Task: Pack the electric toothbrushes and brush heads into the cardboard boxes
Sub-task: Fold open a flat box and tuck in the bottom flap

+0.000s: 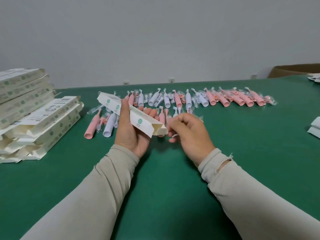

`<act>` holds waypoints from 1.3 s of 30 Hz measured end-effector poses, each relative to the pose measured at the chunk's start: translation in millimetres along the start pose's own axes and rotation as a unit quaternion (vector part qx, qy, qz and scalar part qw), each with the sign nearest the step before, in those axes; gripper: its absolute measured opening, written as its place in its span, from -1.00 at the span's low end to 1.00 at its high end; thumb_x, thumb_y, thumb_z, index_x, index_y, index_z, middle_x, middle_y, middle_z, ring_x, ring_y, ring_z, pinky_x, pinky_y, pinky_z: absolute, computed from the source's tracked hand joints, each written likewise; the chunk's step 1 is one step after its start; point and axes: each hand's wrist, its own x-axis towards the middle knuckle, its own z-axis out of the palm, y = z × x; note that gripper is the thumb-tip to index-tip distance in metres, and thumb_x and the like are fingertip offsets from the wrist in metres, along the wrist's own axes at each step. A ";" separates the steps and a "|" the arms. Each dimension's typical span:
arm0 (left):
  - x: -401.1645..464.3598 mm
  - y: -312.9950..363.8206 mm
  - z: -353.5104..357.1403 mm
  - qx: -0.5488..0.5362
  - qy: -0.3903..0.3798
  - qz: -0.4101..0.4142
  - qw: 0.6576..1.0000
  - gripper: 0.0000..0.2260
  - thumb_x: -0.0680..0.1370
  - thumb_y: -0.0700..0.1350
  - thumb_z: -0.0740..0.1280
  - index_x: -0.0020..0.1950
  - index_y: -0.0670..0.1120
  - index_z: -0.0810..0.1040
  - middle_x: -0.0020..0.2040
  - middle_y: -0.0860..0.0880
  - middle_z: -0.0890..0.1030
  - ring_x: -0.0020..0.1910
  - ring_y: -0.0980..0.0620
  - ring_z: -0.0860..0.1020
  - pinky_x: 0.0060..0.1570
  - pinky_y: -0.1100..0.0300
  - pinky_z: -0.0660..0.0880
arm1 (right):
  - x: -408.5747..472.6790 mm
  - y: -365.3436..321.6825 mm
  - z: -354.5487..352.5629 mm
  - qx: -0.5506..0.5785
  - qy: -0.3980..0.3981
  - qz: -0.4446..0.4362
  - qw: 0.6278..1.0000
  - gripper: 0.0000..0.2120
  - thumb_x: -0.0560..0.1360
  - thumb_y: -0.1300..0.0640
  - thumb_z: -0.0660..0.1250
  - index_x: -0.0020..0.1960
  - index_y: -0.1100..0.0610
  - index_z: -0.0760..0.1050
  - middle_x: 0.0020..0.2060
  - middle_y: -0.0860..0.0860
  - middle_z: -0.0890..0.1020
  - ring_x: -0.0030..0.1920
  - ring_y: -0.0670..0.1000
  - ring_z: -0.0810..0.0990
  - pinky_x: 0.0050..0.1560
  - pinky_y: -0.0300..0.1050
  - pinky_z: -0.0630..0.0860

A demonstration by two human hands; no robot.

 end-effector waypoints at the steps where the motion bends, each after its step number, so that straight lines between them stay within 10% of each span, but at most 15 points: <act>1: 0.0 -0.6 0.3 0.003 0.003 0.005 1.000 -0.48 0.59 0.28 0.23 0.38 -0.06 0.43 0.01 -0.12 0.71 -0.01 -0.04 0.69 -0.14 0.04 0.63 | -1.8 -0.3 1.6 -0.008 -0.006 -0.014 1.000 -0.90 0.41 0.07 0.35 -0.24 0.08 0.54 -0.34 -0.05 0.65 -0.29 -0.09 0.62 -0.25 -0.17 0.54; 6: 2.1 -1.4 1.5 0.026 0.006 0.033 0.999 -0.37 0.58 0.34 0.16 0.52 -0.03 0.34 -0.04 0.03 0.74 -0.02 0.03 0.71 -0.04 0.04 0.62 | -5.6 -3.2 3.7 -0.034 0.014 -0.098 0.995 -0.85 0.46 0.26 0.41 -0.22 0.06 0.56 -0.36 -0.18 0.62 -0.33 -0.23 0.53 -0.23 -0.38 0.45; 10: 0.4 0.3 1.8 0.040 0.001 0.040 0.998 -0.36 0.58 0.36 0.10 0.54 0.02 0.33 0.20 0.02 0.58 -0.05 0.08 0.70 0.00 0.08 0.62 | -7.8 -3.7 8.4 -0.042 -0.028 -0.057 0.997 -0.87 0.46 0.21 0.41 -0.22 0.01 0.60 -0.28 -0.06 0.65 -0.21 -0.02 0.56 -0.04 0.01 0.58; 14: 0.8 1.9 0.7 0.032 0.019 0.040 0.999 -0.33 0.57 0.38 0.11 0.53 -0.02 0.35 -0.02 0.00 0.73 -0.01 0.07 0.70 -0.01 0.08 0.63 | -9.3 -6.4 10.8 -0.038 -0.038 -0.035 0.998 -0.77 0.47 -0.02 0.34 -0.28 0.07 0.62 -0.24 0.19 0.65 -0.22 0.05 0.55 -0.03 0.22 0.58; 19: 0.3 1.4 -1.2 0.007 0.046 0.024 0.999 -0.26 0.52 0.40 0.19 0.48 -0.13 0.35 0.11 -0.19 0.67 0.00 -0.05 0.70 -0.10 0.04 0.65 | -15.1 -2.1 14.1 -0.093 -0.054 -0.078 0.991 -0.86 0.35 0.07 0.50 -0.26 0.07 0.55 -0.12 0.00 0.60 -0.21 -0.09 0.55 -0.10 -0.21 0.50; 30: 0.4 3.9 -2.7 0.027 0.050 0.064 0.996 -0.29 0.55 0.39 0.14 0.48 -0.11 0.39 0.27 -0.13 0.59 0.04 0.05 0.69 -0.09 0.11 0.63 | -17.8 -1.6 19.3 -0.050 -0.042 -0.045 0.997 -0.62 0.27 -0.18 0.53 -0.06 0.01 0.55 -0.14 -0.08 0.67 -0.12 -0.08 0.63 -0.02 -0.13 0.59; 39: 0.8 -3.3 -1.5 0.038 0.042 0.066 0.996 -0.32 0.55 0.34 0.21 0.49 -0.11 0.36 -0.01 -0.05 0.72 0.00 0.00 0.70 -0.07 0.06 0.62 | -15.4 -3.5 20.7 -0.014 0.021 -0.023 0.999 -0.88 0.39 0.12 0.54 -0.23 0.06 0.59 -0.30 -0.09 0.67 -0.30 -0.14 0.56 -0.20 -0.28 0.52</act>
